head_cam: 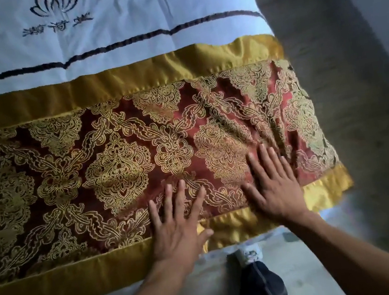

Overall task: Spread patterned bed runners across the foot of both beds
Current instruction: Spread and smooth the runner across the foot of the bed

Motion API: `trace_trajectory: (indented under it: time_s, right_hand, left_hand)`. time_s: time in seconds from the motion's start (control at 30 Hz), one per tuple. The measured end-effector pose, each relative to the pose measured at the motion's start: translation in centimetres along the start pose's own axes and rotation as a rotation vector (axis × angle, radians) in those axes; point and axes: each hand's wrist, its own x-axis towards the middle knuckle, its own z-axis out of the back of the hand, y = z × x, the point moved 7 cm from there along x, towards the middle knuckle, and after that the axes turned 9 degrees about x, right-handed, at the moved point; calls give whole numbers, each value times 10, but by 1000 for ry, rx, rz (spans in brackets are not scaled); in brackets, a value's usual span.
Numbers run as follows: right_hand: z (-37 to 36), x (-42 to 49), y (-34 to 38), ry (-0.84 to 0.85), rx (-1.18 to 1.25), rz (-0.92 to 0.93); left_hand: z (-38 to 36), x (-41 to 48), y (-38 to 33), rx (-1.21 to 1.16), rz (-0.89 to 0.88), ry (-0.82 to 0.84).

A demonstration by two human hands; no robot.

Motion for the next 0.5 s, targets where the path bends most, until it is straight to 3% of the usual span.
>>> trace_trajectory:
  time_s: [0.2,0.4,0.5]
  right_hand:
    - [4,-46,-77,78,89,-209]
    - [30,-37,-59,128,157,-152]
    - [59,-19,-34,118,220,-33]
  left_hand:
    - [15,-6,-7,29,79,121]
    - [45,-3,-16,24,163,176]
    - [79,17,-40,5,118,76]
